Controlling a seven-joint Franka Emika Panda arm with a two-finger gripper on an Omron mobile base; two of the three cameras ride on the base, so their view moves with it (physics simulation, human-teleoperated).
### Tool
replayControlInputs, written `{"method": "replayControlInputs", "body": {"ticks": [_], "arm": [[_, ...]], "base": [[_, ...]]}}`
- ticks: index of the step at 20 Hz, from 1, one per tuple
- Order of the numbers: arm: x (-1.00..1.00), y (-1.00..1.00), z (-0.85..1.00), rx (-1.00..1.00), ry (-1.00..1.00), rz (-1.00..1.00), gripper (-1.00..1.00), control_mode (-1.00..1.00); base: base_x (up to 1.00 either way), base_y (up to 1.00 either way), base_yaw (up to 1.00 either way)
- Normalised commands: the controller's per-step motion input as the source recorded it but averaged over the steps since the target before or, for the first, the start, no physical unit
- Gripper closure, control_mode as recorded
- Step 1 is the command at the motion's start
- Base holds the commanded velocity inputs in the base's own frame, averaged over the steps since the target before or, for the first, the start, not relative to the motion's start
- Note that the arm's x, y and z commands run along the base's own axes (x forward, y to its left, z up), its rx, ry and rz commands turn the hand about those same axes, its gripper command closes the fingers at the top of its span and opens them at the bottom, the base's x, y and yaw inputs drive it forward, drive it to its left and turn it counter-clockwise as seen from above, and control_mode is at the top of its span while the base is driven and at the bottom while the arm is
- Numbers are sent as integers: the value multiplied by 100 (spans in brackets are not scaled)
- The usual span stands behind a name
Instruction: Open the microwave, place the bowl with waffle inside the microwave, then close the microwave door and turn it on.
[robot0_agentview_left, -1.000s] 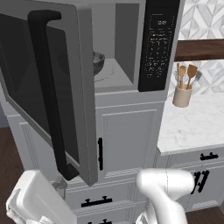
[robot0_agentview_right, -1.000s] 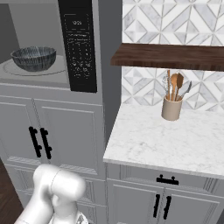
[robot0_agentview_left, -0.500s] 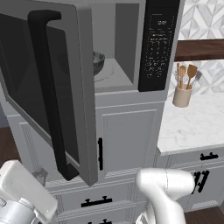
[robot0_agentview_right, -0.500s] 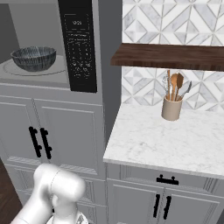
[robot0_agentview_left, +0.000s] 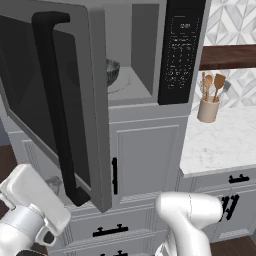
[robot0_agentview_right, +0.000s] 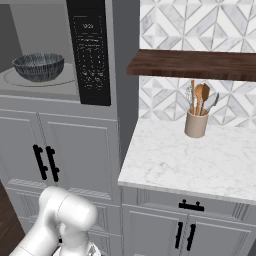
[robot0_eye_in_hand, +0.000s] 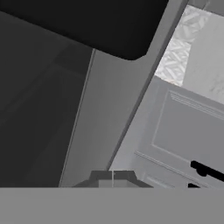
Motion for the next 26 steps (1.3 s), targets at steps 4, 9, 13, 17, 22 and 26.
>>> {"method": "replayControlInputs", "body": {"ticks": [4, 9, 13, 17, 22, 26], "arm": [[2, -54, 9, 14, 0, -15, 100, -100], [3, -64, 36, 17, 0, -8, 100, -100], [4, -68, 35, 17, 0, -5, 100, -100], [35, -79, 11, 18, 0, -2, 100, -100], [85, -86, 0, 18, 0, 0, 100, -100], [89, -84, 6, 18, 1, 0, 100, -100]], "base": [[0, 0, 0], [0, 0, 0], [0, 0, 0], [0, 0, 0], [0, 0, 0], [0, 0, 0]]}}
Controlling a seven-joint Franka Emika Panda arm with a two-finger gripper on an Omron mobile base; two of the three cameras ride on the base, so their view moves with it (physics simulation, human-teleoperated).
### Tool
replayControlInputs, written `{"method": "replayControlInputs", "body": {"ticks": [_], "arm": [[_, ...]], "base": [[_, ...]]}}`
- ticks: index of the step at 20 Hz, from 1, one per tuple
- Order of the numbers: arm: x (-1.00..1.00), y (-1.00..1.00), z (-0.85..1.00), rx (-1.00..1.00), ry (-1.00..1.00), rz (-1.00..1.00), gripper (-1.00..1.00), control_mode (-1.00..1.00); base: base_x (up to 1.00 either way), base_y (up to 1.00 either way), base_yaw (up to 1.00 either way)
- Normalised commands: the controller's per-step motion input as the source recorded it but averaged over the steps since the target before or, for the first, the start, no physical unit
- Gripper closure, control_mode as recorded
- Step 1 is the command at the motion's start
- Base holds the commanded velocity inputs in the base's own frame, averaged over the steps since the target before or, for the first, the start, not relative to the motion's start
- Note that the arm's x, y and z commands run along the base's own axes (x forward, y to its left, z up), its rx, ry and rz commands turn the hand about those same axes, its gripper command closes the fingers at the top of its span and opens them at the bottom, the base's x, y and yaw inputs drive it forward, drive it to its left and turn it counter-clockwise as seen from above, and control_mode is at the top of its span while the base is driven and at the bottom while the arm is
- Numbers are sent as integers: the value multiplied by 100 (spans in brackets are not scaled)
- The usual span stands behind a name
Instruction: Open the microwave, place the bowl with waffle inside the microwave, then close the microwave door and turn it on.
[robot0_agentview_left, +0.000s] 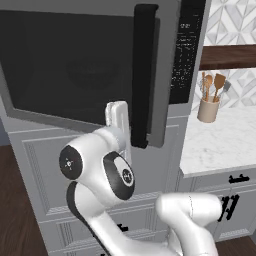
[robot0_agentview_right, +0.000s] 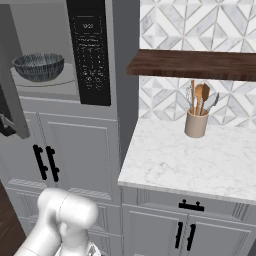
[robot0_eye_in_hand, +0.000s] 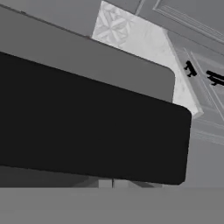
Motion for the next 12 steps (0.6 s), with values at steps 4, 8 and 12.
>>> {"method": "replayControlInputs", "body": {"ticks": [4, 8, 12], "arm": [[80, -73, 12, 17, 0, 0, 100, -100], [91, -57, 22, 15, 0, 3, 100, -100], [86, -46, 28, 12, 0, 3, 100, -100]], "base": [[0, 0, 0], [0, 0, 0], [0, 0, 0]]}}
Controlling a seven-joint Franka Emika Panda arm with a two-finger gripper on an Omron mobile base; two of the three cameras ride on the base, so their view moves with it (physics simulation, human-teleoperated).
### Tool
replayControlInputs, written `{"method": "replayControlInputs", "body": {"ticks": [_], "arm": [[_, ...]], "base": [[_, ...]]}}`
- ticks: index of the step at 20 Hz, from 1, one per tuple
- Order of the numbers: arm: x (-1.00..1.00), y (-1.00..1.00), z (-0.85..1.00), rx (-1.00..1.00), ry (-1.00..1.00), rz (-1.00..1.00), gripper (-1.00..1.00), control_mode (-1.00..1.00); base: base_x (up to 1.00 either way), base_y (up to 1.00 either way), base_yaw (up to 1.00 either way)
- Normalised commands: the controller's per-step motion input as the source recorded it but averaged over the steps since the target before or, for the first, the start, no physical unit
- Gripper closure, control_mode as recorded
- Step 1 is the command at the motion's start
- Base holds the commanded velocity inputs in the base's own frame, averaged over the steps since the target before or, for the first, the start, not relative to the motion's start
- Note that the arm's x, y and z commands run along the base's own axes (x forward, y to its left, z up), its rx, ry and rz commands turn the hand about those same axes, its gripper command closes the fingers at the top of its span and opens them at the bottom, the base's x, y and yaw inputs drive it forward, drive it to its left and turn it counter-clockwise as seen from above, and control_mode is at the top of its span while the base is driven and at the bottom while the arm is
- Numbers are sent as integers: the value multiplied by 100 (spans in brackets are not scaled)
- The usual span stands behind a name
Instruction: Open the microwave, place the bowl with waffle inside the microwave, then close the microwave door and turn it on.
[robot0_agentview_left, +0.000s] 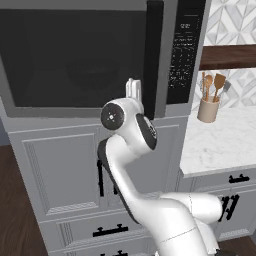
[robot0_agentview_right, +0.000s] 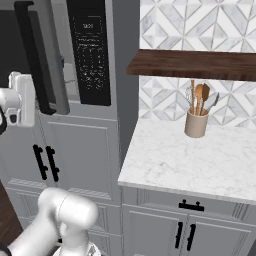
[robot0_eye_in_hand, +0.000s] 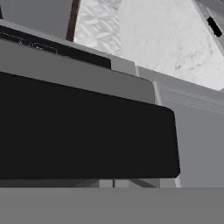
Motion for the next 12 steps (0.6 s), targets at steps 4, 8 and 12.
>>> {"method": "replayControlInputs", "body": {"ticks": [4, 8, 12], "arm": [[98, -35, 14, 8, 3, 11, 100, -100], [88, -23, 17, 4, 11, 27, 100, -100], [62, -18, 9, 1, 6, 31, 100, -100]], "base": [[0, 0, 0], [0, 0, 0], [0, 0, 0]]}}
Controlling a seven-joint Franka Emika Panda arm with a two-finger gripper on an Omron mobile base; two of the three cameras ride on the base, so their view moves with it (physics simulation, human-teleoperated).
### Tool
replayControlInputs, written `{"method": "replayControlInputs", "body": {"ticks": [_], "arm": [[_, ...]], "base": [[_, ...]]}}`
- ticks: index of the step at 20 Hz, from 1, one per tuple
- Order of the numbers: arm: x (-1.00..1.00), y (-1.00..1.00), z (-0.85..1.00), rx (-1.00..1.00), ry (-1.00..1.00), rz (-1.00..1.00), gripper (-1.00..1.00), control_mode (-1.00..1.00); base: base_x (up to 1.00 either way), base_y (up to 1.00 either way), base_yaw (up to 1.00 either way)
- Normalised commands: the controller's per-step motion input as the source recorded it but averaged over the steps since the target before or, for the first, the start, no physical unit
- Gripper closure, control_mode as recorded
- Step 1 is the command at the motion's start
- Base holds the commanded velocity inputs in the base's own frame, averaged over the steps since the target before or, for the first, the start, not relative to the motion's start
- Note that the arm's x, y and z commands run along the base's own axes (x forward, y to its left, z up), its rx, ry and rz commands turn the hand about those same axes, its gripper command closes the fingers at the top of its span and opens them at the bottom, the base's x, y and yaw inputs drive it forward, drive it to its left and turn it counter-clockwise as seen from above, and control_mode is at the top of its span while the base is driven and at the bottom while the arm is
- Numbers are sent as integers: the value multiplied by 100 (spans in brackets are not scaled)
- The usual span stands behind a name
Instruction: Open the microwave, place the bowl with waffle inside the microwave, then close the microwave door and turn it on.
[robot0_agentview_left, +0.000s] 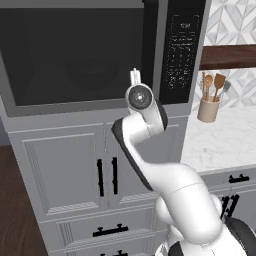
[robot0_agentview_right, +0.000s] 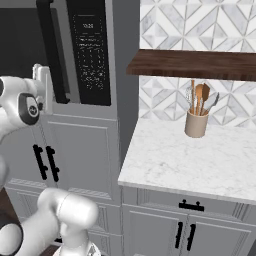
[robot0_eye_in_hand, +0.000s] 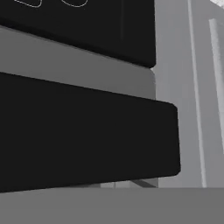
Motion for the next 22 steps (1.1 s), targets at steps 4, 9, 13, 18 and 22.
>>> {"method": "replayControlInputs", "body": {"ticks": [4, 9, 13, 18, 22], "arm": [[55, -14, 0, 1, 5, 32, 100, -100], [18, 20, 0, 0, 2, 33, 100, -100], [0, 59, 0, -2, 0, 25, 100, -100], [1, 59, 0, -2, 0, 20, 100, -100], [0, 74, 5, -6, 0, 16, 100, -100]], "base": [[0, 0, 0], [0, 0, 0], [0, 0, 0], [0, 0, 0], [0, 0, 0]]}}
